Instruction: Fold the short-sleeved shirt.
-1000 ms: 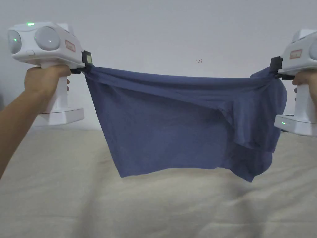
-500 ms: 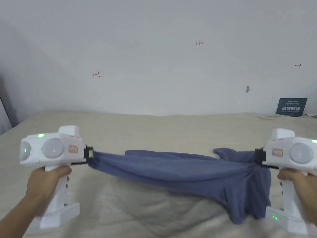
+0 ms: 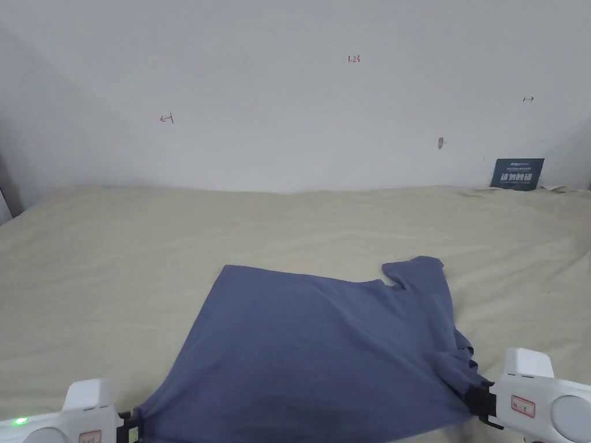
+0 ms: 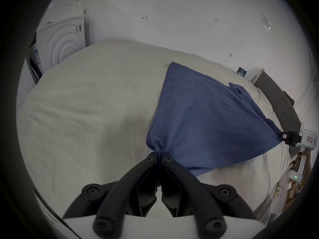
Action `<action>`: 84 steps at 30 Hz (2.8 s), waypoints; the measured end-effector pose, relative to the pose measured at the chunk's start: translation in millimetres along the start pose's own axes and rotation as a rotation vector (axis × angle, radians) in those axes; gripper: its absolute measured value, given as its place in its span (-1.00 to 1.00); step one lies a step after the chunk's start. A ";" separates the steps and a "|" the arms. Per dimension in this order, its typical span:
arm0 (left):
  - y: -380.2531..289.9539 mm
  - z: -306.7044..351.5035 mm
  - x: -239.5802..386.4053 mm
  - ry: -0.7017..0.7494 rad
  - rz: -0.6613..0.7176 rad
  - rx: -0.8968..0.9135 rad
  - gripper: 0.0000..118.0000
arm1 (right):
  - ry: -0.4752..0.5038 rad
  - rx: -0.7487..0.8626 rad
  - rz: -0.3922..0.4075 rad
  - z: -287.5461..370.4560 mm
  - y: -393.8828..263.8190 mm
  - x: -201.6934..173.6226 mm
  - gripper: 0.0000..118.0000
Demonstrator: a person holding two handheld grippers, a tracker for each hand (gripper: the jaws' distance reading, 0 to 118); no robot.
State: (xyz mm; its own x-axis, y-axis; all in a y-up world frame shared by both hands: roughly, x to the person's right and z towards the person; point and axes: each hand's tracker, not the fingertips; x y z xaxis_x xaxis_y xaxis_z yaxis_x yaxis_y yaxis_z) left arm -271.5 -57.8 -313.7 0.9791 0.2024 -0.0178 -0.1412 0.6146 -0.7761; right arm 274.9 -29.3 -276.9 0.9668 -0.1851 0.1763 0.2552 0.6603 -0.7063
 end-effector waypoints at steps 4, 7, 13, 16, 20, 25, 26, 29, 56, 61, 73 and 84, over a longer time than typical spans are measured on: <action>-32.6 21.9 -15.2 -0.018 0.019 -0.028 -1.00 | 0.010 -0.018 -0.025 30.0 -32.5 8.8 -0.96; -54.3 38.3 -23.3 -0.014 0.016 -0.041 -1.00 | 0.020 -0.025 -0.036 44.9 -52.3 18.0 -0.96; -91.4 67.9 -35.1 -0.012 0.036 -0.068 -1.00 | 0.028 -0.061 -0.047 66.0 -90.8 24.5 -0.96; -101.9 67.6 -34.8 0.010 0.013 -0.088 -1.00 | 0.013 -0.078 -0.038 62.5 -104.8 27.7 -0.96; -103.8 49.0 -32.5 0.042 0.028 -0.131 -0.99 | -0.034 -0.117 -0.035 37.8 -119.8 31.8 -0.96; -108.9 34.8 -27.2 0.077 0.008 -0.169 -0.99 | -0.059 -0.161 -0.052 14.6 -140.2 37.0 -0.96; -109.0 34.6 -27.7 0.076 0.011 -0.172 -0.99 | -0.061 -0.160 -0.060 14.4 -141.5 36.8 -0.96; -107.2 40.0 -27.3 0.074 0.014 -0.165 -0.96 | -0.062 -0.145 -0.061 20.3 -137.4 34.8 -0.95; 30.1 110.1 103.8 0.036 -0.154 0.579 0.95 | -0.101 0.622 0.181 131.6 -3.2 -60.2 0.79; 22.4 108.8 122.4 0.041 -0.194 0.703 0.22 | -0.126 0.712 0.217 131.6 -12.0 -72.2 0.26; -5.9 103.6 136.7 0.047 -0.290 0.765 -1.00 | -0.193 0.813 0.267 130.0 -35.7 -76.6 -1.00; 50.7 67.3 139.6 0.014 -0.305 0.613 -1.00 | -0.184 0.792 0.254 111.6 -12.7 -72.0 -1.00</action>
State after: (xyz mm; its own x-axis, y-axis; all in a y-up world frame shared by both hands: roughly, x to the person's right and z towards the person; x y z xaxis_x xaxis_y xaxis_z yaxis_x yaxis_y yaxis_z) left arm -151.8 52.9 -313.1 0.9895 -0.0556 0.1335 0.0881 0.9640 -0.2509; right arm 203.7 56.9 -204.1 0.9655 0.1133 0.2345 -0.1012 0.9929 -0.0633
